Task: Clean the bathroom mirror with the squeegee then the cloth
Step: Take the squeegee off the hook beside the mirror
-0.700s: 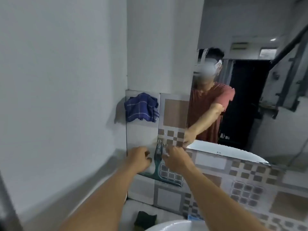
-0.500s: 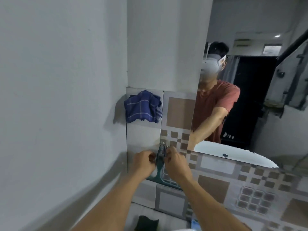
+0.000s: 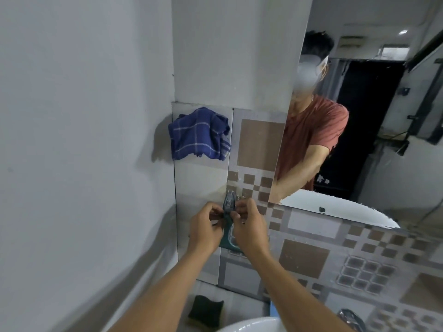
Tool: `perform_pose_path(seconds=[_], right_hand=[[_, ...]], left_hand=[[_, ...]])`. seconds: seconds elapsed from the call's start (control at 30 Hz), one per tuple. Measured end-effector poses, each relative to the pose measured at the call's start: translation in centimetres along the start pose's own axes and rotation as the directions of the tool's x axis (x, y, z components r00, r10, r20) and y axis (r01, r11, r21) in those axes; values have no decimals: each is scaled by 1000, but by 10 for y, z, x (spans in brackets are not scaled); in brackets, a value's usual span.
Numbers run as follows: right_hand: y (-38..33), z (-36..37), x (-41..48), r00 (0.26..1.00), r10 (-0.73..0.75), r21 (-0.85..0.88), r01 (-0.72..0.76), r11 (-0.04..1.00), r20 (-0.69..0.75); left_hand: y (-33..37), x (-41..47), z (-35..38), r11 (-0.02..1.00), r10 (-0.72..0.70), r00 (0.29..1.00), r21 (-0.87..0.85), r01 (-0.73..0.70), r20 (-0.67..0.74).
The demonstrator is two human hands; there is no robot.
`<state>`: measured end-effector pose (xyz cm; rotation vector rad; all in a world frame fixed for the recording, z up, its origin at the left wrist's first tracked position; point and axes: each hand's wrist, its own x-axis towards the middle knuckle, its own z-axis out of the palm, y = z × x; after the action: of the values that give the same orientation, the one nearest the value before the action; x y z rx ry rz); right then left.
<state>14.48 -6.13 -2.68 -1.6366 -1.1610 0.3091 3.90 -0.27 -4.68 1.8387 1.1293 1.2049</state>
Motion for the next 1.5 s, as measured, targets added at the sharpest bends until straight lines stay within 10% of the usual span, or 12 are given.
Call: perform_pose_path(seconds=[0.9,1.17,1.37,1.5], right_hand=[[-108,-105,-30,966,-110,240,167,956,-235],[-114,-171,-52,925,-109,296,226,928,-364],[-107,-232,-59,835,-414,-180,373,910,-361],[-107,-276,-51,792,-597,-718,343,606,-127]], left_hand=[[119,-41,-36,936,291,956,-196,-292,-35],[169,-60,-21,846,531,847,44,-532,26],[219,-52,-11,687,694,710,186,-703,120],[258,-44,-8,554,779,598,242,-797,186]])
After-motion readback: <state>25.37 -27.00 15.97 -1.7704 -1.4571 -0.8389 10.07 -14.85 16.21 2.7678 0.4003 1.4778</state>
